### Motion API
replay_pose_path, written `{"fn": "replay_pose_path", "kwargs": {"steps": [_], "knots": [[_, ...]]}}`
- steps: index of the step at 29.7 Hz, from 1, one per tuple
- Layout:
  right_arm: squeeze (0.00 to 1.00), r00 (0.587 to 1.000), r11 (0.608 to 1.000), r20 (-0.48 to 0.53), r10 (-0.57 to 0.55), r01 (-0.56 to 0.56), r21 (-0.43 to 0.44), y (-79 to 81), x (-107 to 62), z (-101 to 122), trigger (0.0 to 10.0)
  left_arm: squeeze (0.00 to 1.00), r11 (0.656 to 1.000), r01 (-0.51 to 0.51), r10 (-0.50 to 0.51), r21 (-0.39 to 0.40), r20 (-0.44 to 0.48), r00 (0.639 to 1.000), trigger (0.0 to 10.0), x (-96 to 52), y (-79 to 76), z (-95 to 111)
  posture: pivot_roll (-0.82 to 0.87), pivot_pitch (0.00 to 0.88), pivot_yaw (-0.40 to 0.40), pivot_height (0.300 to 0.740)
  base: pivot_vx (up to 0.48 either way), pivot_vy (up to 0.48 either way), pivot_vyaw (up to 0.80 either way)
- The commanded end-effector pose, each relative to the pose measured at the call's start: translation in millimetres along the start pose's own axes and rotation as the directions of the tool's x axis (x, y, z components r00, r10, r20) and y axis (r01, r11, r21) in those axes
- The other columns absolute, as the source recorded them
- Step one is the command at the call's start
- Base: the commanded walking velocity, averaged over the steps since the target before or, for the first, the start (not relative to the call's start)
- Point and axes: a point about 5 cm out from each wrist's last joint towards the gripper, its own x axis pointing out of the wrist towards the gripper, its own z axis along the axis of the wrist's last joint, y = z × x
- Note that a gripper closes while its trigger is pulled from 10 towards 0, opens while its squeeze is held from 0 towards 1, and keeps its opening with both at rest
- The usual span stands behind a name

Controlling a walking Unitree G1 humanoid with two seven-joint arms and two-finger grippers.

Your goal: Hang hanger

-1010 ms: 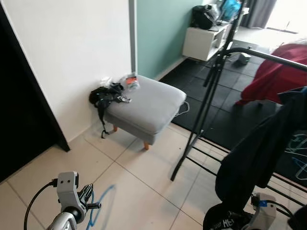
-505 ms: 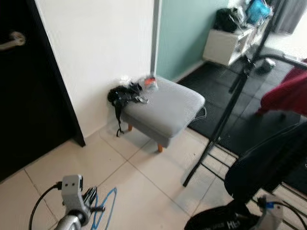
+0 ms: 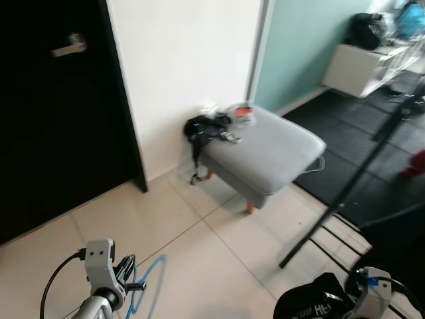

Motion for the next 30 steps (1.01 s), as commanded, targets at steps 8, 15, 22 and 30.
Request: {"fn": "replay_pose_path", "kwargs": {"steps": [8, 15, 22, 30], "knots": [[0.00, 1.000, 1.000, -0.005, 0.002, -0.002, 0.010, 1.4, -13.8, -7, 10.0, 0.00, 1.000, -0.019, 0.020, 0.013, -0.021, 1.000, 10.0, -3.9, 12.2, -2, -0.02, 0.108, -0.060, 0.740, 0.000, 0.000, 0.59], [0.00, 0.999, 1.000, -0.034, -0.005, 0.005, 0.018, 1.9, -18.9, -13, 10.0, 0.00, 0.999, -0.031, 0.031, 0.008, -0.029, 0.999, 10.0, -8.1, 18.8, -6, -0.02, 0.101, -0.058, 0.740, 0.000, 0.000, 0.59], [0.00, 0.999, 1.000, -0.042, -0.008, 0.009, 0.022, 2.9, -20.7, -17, 10.0, 0.00, 0.999, -0.049, 0.048, -0.015, -0.043, 0.998, 10.0, -11.1, 25.5, -11, -0.01, 0.093, -0.055, 0.740, 0.000, 0.000, 0.58], [0.00, 0.999, 1.000, -0.053, -0.007, 0.009, 0.024, 1.3, -22.5, -19, 10.0, 0.00, 0.993, -0.081, 0.088, 0.088, -0.071, 0.994, 10.0, -12.2, 45.7, -10, -0.01, 0.087, -0.059, 0.740, 0.000, 0.000, 0.59]]}}
